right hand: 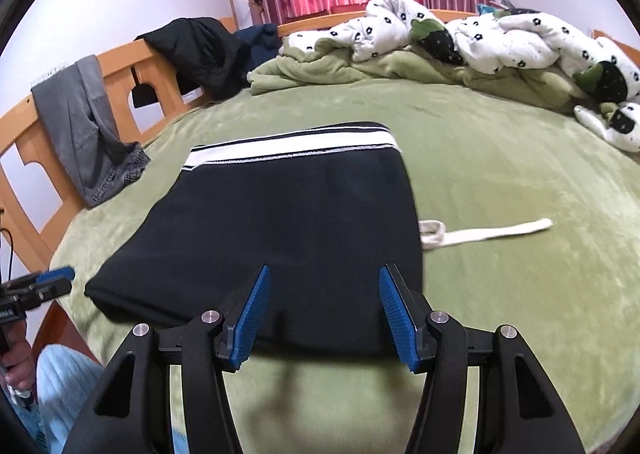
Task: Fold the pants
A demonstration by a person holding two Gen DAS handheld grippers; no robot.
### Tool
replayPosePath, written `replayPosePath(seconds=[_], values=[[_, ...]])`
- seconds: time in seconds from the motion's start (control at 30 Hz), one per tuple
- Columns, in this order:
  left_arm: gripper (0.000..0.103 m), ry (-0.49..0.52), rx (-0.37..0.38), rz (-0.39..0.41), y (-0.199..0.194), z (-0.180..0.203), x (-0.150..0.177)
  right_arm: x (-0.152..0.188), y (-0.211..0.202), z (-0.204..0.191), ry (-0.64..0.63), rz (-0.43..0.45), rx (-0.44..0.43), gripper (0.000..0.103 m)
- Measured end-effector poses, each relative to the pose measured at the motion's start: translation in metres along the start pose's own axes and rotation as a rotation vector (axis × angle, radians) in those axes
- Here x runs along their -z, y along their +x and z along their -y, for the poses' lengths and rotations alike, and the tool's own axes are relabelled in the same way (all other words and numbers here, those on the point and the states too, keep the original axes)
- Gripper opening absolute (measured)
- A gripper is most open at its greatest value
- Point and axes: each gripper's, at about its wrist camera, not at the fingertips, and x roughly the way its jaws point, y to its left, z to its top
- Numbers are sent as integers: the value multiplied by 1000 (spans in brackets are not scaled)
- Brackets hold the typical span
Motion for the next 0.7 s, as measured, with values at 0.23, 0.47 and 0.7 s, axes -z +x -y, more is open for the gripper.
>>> replayPosePath(seconds=[0.23, 0.47, 0.7], values=[[52, -10, -65, -91, 69, 12, 2, 16, 24, -2, -68, -60, 79, 56], [53, -39, -65, -82, 43, 21, 19, 34, 11, 2, -58, -85, 121, 56], [54, -124, -2, -100, 19, 27, 11, 22, -22, 8, 90, -89, 113, 56]])
